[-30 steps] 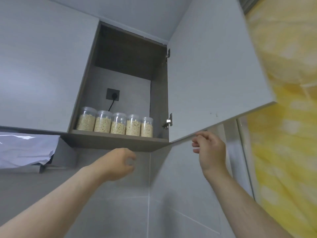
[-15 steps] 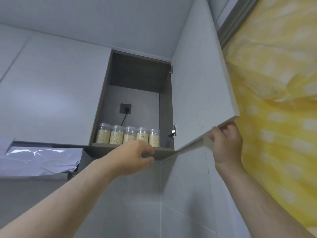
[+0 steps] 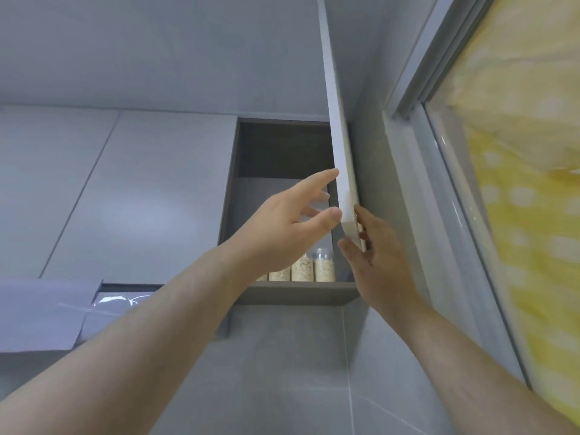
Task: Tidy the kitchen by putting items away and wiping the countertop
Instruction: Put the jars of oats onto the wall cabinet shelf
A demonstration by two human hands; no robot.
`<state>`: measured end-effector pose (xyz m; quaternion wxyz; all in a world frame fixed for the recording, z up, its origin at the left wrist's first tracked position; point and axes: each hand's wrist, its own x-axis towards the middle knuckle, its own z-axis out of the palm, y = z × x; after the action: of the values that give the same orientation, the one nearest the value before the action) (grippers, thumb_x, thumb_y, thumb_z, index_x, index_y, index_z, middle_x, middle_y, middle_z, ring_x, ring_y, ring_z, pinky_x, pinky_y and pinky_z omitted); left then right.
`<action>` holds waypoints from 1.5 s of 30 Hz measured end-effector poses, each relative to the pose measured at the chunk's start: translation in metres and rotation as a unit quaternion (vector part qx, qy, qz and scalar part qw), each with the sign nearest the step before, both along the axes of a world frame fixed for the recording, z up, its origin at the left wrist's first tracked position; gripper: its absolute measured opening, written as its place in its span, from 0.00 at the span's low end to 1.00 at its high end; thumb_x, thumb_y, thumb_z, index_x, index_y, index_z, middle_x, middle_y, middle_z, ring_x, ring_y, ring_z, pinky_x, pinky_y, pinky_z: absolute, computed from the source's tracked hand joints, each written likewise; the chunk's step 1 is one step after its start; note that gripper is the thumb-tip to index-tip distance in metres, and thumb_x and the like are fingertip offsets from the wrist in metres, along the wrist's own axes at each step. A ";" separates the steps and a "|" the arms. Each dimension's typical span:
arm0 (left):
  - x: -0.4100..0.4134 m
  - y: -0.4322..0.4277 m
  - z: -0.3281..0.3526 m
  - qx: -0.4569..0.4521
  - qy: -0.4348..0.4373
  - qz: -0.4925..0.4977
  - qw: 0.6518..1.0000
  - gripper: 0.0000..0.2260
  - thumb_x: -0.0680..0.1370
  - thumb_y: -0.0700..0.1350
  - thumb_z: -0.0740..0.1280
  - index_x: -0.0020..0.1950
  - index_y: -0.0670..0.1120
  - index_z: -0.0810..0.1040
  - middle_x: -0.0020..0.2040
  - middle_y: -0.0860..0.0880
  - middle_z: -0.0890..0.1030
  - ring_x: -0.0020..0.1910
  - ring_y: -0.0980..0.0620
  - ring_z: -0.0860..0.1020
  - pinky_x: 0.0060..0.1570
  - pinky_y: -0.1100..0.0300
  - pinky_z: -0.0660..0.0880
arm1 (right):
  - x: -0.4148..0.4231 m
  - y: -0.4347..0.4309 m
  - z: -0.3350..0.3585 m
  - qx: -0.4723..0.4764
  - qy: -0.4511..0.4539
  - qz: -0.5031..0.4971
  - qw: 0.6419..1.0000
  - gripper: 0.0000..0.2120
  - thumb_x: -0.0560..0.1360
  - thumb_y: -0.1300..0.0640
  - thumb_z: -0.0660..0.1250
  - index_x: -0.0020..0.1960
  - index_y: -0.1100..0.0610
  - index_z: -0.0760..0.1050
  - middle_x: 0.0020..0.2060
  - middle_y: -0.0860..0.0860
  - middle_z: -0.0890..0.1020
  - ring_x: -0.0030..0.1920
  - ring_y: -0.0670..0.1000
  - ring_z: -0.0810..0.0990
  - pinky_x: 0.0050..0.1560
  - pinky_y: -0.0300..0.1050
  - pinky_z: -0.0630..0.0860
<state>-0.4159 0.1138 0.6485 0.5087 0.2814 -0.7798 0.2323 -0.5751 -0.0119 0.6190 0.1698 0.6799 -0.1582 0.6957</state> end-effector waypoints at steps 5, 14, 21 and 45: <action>0.005 -0.009 0.011 -0.034 0.024 0.053 0.998 0.24 0.79 0.55 0.64 0.75 0.60 0.63 0.65 0.58 0.74 0.54 0.61 0.76 0.56 0.63 0.74 | 0.012 -0.008 0.006 -0.027 0.047 -0.005 0.999 0.28 0.78 0.41 0.57 0.75 0.49 0.65 0.63 0.41 0.71 0.62 0.47 0.73 0.62 0.54 0.76; 0.044 -0.027 0.010 -0.093 0.082 0.169 0.978 0.18 0.77 0.48 0.66 0.67 0.56 0.71 0.50 0.58 0.77 0.52 0.54 0.79 0.54 0.54 0.80 | 0.036 -0.048 0.022 0.098 0.130 -0.012 0.987 0.39 0.75 0.26 0.44 0.80 0.44 0.51 0.80 0.44 0.54 0.79 0.44 0.49 0.79 0.50 0.49; 0.093 -0.056 0.008 -0.084 0.087 0.261 0.958 0.18 0.77 0.48 0.64 0.67 0.54 0.67 0.53 0.56 0.76 0.50 0.51 0.77 0.49 0.56 0.76 | 0.049 -0.104 0.027 0.160 0.131 -0.055 0.977 0.32 0.79 0.36 0.56 0.80 0.44 0.52 0.80 0.48 0.51 0.80 0.46 0.46 0.77 0.47 0.49; 0.216 -0.219 -0.001 -0.090 0.056 0.351 0.930 0.19 0.78 0.48 0.64 0.67 0.45 0.71 0.77 0.54 0.63 0.75 0.52 0.61 0.67 0.56 0.64 | 0.101 -0.215 -0.014 0.091 0.154 -0.333 0.926 0.37 0.72 0.36 0.30 0.80 0.45 0.39 0.80 0.48 0.40 0.79 0.48 0.37 0.77 0.52 0.34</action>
<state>-0.1995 -0.1049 0.6476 0.4608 0.5030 -0.5768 0.4494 -0.4741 -0.2269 0.6052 0.3515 0.6993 -0.4101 0.4684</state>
